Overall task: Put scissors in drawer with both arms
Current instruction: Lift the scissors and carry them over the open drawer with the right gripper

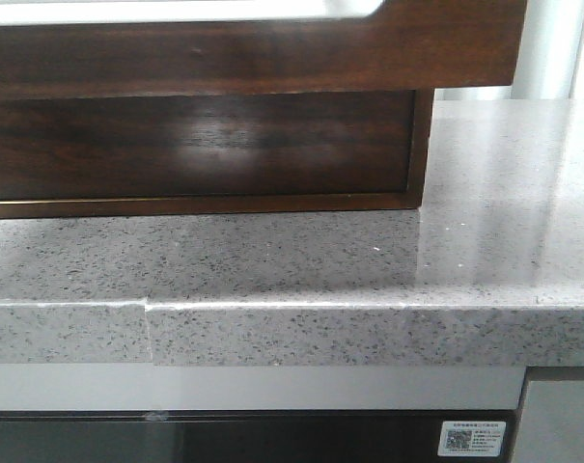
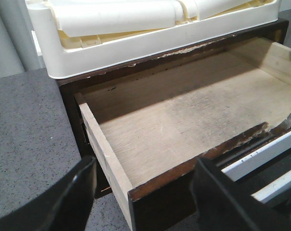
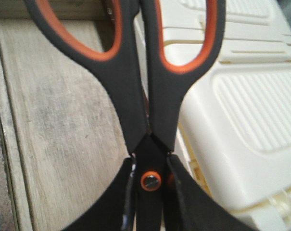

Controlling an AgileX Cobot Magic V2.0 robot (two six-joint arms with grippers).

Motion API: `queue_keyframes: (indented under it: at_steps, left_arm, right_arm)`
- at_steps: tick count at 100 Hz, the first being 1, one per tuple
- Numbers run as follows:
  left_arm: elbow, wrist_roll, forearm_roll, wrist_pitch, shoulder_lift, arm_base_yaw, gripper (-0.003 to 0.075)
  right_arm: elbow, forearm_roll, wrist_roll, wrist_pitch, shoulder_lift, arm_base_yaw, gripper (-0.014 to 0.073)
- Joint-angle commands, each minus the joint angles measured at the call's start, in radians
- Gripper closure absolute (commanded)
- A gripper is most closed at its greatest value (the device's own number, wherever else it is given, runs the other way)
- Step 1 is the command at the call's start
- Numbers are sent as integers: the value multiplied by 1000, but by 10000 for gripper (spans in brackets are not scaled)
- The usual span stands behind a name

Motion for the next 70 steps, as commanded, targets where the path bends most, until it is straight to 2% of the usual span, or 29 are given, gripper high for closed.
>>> queue_keyframes:
  at_steps: [1, 20, 45, 70]
  left_arm:
    - [-29, -2, -20, -75, 16, -10, 302]
    - [-29, -2, -20, -75, 16, -10, 302]
    - [-29, -2, -20, -75, 16, -10, 302]
    - [-29, -2, -20, -75, 16, -10, 302]
  right_arm:
    - [-29, 18, -41, -75, 18, 26, 596]
    - [-29, 18, -115, -64, 119, 77, 596]
    - [-29, -12, -117, -50, 222, 102, 596]
    - [-29, -25, -117, -5, 235, 102, 592]
